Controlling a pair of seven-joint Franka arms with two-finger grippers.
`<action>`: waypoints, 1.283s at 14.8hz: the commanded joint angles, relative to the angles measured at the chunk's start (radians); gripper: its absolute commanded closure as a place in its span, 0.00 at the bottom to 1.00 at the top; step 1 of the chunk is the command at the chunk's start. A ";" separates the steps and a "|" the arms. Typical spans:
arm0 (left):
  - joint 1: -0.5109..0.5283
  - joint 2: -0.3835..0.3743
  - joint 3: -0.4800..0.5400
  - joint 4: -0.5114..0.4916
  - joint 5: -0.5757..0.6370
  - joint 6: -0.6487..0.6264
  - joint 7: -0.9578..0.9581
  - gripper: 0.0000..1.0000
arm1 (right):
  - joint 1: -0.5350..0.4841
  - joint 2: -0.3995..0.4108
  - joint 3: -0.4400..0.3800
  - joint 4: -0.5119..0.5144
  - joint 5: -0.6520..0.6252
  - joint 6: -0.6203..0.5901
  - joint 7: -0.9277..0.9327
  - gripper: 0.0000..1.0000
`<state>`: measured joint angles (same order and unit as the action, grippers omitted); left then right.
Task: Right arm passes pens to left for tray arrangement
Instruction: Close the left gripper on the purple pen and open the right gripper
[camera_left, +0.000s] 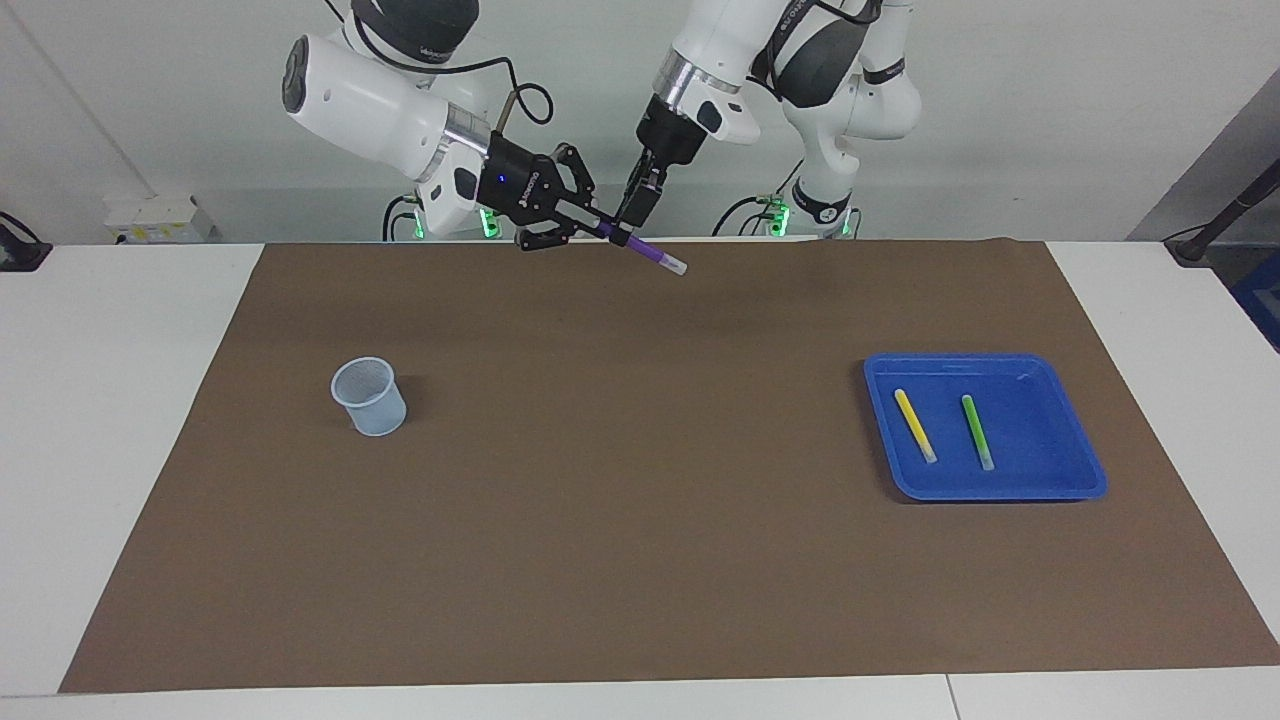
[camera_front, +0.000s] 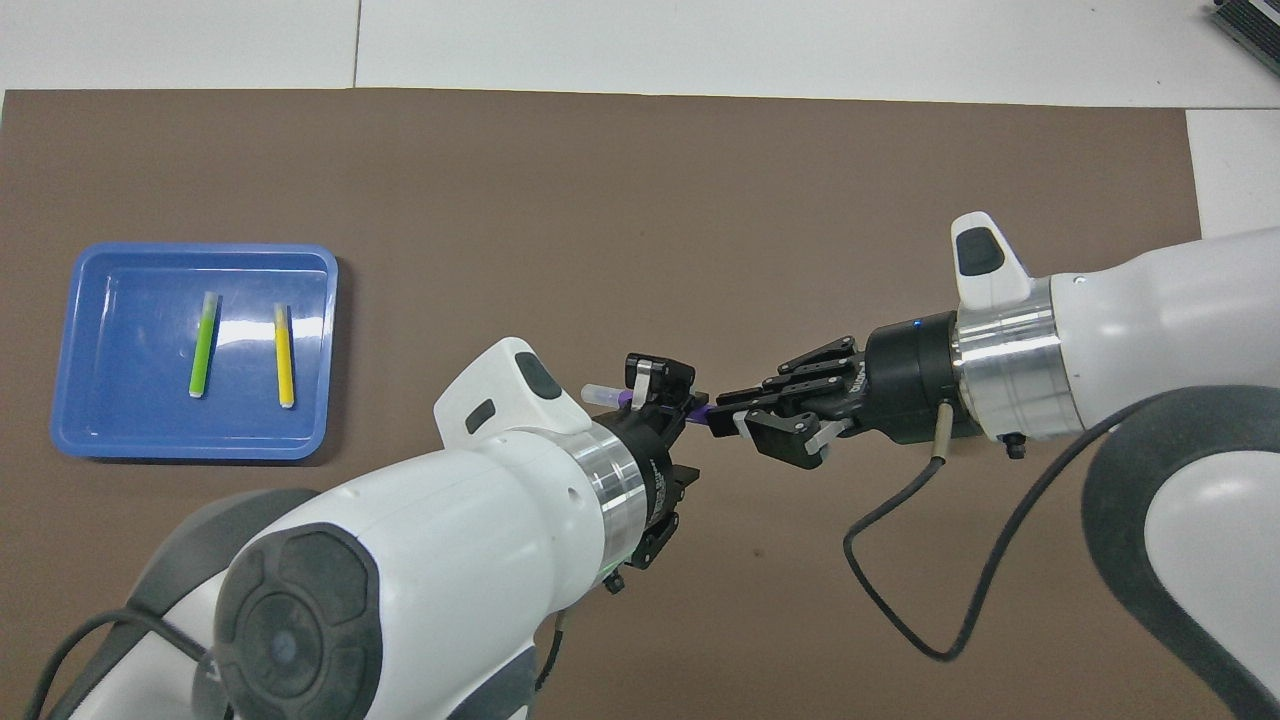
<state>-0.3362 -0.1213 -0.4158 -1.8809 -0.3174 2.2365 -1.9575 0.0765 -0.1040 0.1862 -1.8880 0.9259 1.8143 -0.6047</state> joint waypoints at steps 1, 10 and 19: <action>-0.009 -0.008 0.008 -0.030 0.012 0.000 0.002 0.43 | -0.009 -0.019 0.001 -0.019 0.042 0.022 -0.037 1.00; 0.000 -0.001 0.009 -0.040 0.011 0.034 -0.027 0.80 | -0.009 -0.019 0.001 -0.019 0.042 0.023 -0.041 1.00; 0.000 0.002 0.011 -0.034 0.012 0.034 -0.020 1.00 | -0.009 -0.019 0.001 -0.017 0.042 0.023 -0.049 1.00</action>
<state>-0.3314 -0.1140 -0.4018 -1.8990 -0.3164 2.2796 -1.9753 0.0784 -0.1067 0.1874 -1.8942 0.9260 1.8094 -0.6193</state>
